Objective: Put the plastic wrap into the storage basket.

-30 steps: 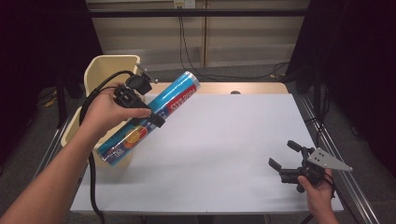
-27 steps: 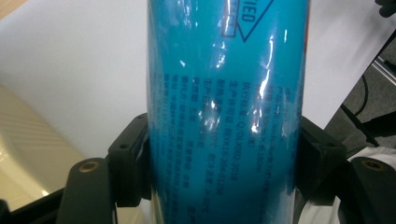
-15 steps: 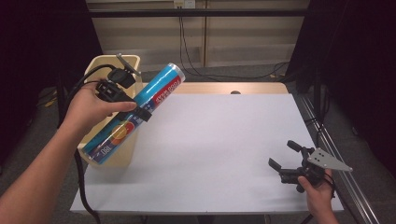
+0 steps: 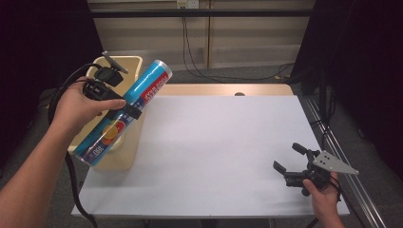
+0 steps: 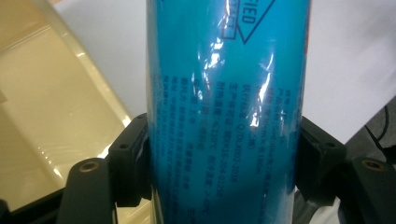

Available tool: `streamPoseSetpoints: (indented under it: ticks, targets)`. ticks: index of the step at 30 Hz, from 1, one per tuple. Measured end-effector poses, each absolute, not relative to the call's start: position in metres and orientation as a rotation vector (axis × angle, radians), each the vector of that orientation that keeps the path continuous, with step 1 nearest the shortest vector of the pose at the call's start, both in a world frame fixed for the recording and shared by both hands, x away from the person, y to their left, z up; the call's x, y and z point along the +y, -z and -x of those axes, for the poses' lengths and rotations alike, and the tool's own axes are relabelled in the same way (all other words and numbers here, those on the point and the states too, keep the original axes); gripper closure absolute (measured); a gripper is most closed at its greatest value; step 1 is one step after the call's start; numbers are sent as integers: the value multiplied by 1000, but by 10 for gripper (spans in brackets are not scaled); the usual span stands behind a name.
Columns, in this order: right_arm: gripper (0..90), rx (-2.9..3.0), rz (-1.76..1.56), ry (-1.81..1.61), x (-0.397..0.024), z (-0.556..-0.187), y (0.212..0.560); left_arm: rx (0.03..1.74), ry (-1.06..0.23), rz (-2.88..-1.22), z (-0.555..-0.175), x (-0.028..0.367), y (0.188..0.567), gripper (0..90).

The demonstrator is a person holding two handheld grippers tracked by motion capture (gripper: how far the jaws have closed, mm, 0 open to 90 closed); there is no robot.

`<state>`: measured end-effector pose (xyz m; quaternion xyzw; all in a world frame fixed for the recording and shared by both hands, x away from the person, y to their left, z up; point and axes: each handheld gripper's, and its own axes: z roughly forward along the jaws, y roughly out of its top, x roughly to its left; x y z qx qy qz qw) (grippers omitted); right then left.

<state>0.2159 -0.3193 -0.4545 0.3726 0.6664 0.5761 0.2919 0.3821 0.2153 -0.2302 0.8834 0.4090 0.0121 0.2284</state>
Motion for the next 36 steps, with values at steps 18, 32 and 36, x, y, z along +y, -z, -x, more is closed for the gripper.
streamPoseSetpoints:
  ticks: [18, 32, 36]
  targets:
    - [4, 1775, -995, -1539, -318, -216, 455, 1359, -72, -2333, -396, 261, 239, 320]
    - [4, 1774, -995, -1542, -318, -216, 455, 1478, -74, -2252, -403, 282, 249, 320]
    - [4, 1773, -1003, -1542, -318, -217, 455, 1510, -77, -2247, -407, 286, 252, 320]
